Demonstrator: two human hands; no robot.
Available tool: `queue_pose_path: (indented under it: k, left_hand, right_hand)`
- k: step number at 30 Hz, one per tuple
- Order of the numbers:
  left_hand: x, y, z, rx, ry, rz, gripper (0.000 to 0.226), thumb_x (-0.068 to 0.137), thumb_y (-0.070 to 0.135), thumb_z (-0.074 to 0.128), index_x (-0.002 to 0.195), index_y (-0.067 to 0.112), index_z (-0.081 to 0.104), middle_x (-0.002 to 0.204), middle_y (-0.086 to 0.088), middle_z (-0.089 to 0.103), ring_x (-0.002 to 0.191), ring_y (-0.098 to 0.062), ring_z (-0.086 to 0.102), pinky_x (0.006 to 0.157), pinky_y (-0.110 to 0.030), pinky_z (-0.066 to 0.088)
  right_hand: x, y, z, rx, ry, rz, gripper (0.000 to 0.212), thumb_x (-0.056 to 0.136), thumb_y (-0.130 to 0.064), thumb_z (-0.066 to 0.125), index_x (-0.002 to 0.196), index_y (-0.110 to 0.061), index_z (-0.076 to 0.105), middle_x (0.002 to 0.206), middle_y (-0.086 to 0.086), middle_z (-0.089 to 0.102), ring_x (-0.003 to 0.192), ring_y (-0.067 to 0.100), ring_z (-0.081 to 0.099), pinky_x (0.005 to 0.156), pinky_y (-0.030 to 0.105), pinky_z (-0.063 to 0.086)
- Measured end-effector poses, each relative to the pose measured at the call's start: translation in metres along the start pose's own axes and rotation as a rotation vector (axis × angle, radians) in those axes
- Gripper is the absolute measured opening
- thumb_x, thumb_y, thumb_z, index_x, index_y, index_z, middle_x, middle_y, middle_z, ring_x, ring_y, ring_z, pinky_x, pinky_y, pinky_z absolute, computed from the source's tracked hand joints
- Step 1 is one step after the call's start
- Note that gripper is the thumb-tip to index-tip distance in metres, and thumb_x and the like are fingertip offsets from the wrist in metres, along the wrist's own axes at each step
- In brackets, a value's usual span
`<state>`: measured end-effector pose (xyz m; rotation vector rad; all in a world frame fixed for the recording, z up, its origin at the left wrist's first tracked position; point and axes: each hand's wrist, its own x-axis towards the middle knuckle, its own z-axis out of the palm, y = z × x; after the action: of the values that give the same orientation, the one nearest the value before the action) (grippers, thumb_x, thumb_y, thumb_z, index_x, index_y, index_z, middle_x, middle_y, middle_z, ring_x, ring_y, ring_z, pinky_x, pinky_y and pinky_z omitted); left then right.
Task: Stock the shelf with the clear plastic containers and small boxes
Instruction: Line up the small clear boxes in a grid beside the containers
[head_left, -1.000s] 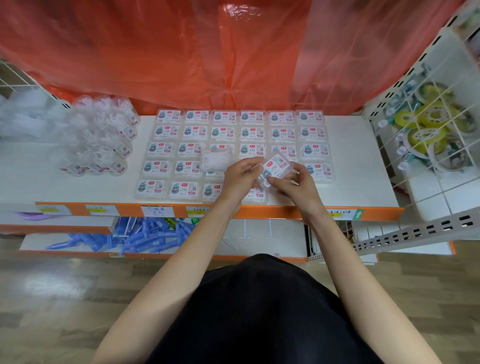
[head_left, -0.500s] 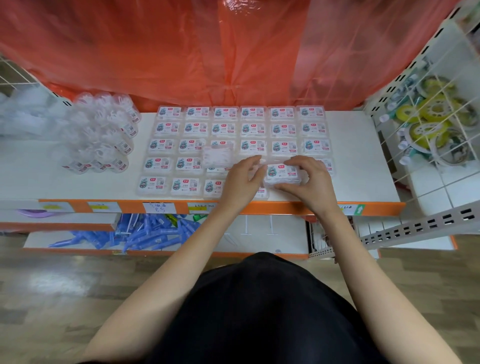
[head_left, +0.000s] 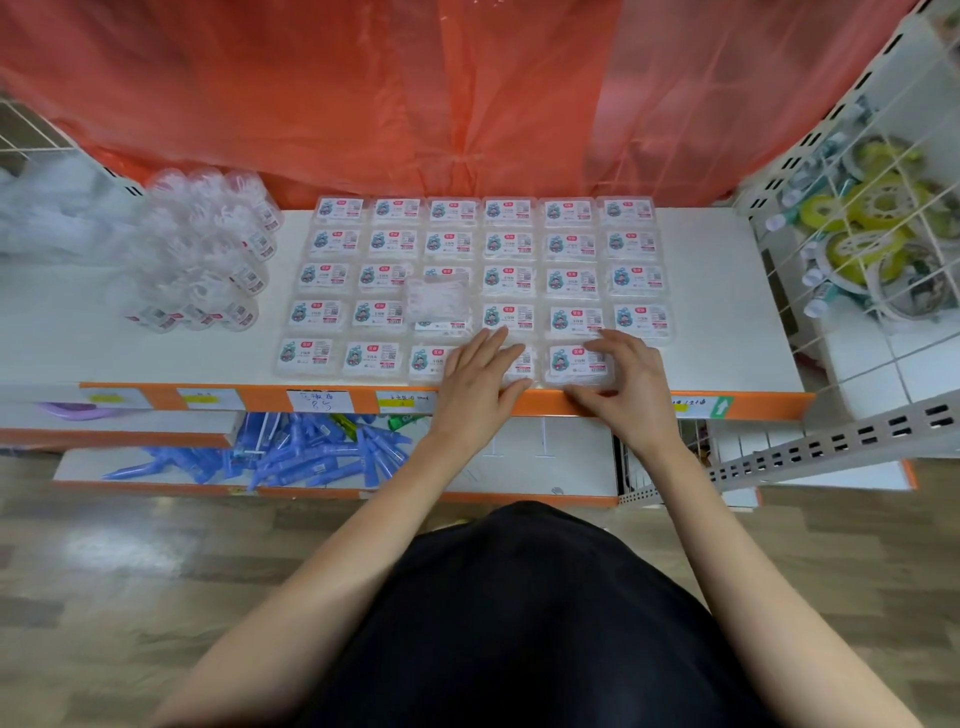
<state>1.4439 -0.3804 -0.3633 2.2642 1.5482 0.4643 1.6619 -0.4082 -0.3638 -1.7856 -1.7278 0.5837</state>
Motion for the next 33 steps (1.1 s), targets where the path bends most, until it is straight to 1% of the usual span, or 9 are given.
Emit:
queue_pose_path:
  k: [3, 6, 9, 12, 20, 25, 27, 30, 33]
  left_hand:
    - [-0.001, 0.001, 0.001, 0.007, 0.007, -0.009, 0.048, 0.099, 0.038, 0.052, 0.142, 0.02, 0.048, 0.157, -0.002, 0.032, 0.147, -0.017, 0.02, 0.117, -0.03, 0.008]
    - [-0.001, 0.002, 0.002, 0.007, 0.003, -0.013, 0.048, 0.099, 0.038, 0.052, 0.143, 0.02, 0.047, 0.157, -0.002, 0.031, 0.148, -0.017, 0.019, 0.117, -0.03, 0.008]
    - [0.0, 0.002, 0.002, 0.015, 0.004, -0.01, 0.048, 0.099, 0.039, 0.051, 0.143, 0.02, 0.047, 0.157, -0.002, 0.031, 0.148, -0.017, 0.019, 0.117, -0.03, 0.008]
    - [-0.001, 0.001, 0.001, 0.025, 0.001, 0.001, 0.048, 0.099, 0.04, 0.05, 0.143, 0.021, 0.046, 0.158, -0.002, 0.03, 0.148, -0.018, 0.019, 0.117, -0.03, 0.008]
    - [0.0, 0.0, 0.002, 0.023, 0.001, 0.014, 0.049, 0.099, 0.039, 0.051, 0.143, 0.019, 0.046, 0.157, -0.004, 0.031, 0.148, -0.02, 0.019, 0.117, -0.032, 0.009]
    - [0.0, 0.0, 0.003, 0.023, 0.0, 0.013, 0.05, 0.099, 0.04, 0.051, 0.143, 0.019, 0.045, 0.157, -0.004, 0.03, 0.148, -0.02, 0.019, 0.118, -0.032, 0.009]
    - [0.0, 0.0, 0.002, 0.009, 0.002, 0.014, 0.05, 0.098, 0.039, 0.052, 0.143, 0.018, 0.046, 0.157, -0.005, 0.031, 0.147, -0.021, 0.02, 0.118, -0.032, 0.009]
    - [0.002, 0.0, -0.006, -0.038, 0.026, 0.048, 0.047, 0.096, 0.035, 0.057, 0.138, 0.016, 0.052, 0.152, -0.007, 0.04, 0.144, -0.023, 0.028, 0.117, -0.034, 0.013]
    - [0.013, -0.007, -0.026, -0.073, 0.142, 0.065, 0.042, 0.094, 0.032, 0.057, 0.132, 0.014, 0.057, 0.143, -0.007, 0.049, 0.135, -0.023, 0.039, 0.115, -0.037, 0.022]
  right_hand:
    - [-0.005, -0.002, 0.003, 0.029, -0.004, 0.029, 0.053, 0.075, -0.029, 0.082, 0.123, -0.021, 0.062, 0.147, 0.002, 0.044, 0.135, 0.022, 0.038, 0.111, 0.031, 0.03]
    - [-0.009, -0.002, 0.004, 0.074, 0.012, 0.056, 0.05, 0.078, -0.033, 0.08, 0.123, -0.021, 0.063, 0.151, 0.003, 0.036, 0.14, 0.02, 0.034, 0.11, 0.032, 0.033]
    - [-0.009, -0.003, 0.004, 0.073, 0.023, 0.038, 0.038, 0.089, -0.037, 0.07, 0.122, -0.021, 0.063, 0.15, 0.003, 0.04, 0.139, 0.02, 0.037, 0.112, 0.036, 0.035]
    - [-0.007, -0.002, 0.003, 0.021, 0.044, 0.001, 0.03, 0.094, -0.031, 0.064, 0.121, -0.018, 0.065, 0.148, 0.004, 0.045, 0.135, 0.022, 0.043, 0.11, 0.043, 0.038]
    - [-0.004, -0.001, 0.006, -0.044, 0.048, -0.005, 0.026, 0.094, -0.029, 0.065, 0.118, -0.019, 0.066, 0.148, 0.008, 0.043, 0.134, 0.026, 0.042, 0.11, 0.042, 0.036]
    - [-0.002, -0.002, 0.005, -0.066, 0.044, -0.002, 0.025, 0.092, -0.03, 0.066, 0.114, -0.018, 0.067, 0.148, 0.009, 0.043, 0.137, 0.028, 0.04, 0.111, 0.048, 0.035]
    - [-0.001, -0.005, 0.004, -0.077, 0.054, -0.001, 0.024, 0.091, -0.03, 0.067, 0.112, -0.019, 0.067, 0.148, 0.009, 0.042, 0.138, 0.027, 0.038, 0.112, 0.046, 0.032]
    - [0.001, -0.012, 0.002, -0.065, 0.078, 0.011, 0.022, 0.092, -0.03, 0.066, 0.111, -0.019, 0.067, 0.148, 0.008, 0.042, 0.138, 0.024, 0.036, 0.112, 0.04, 0.027]
    - [0.007, -0.018, 0.002, -0.019, 0.089, -0.021, 0.022, 0.093, -0.03, 0.062, 0.11, -0.017, 0.068, 0.145, 0.009, 0.045, 0.135, 0.026, 0.04, 0.113, 0.044, 0.033]
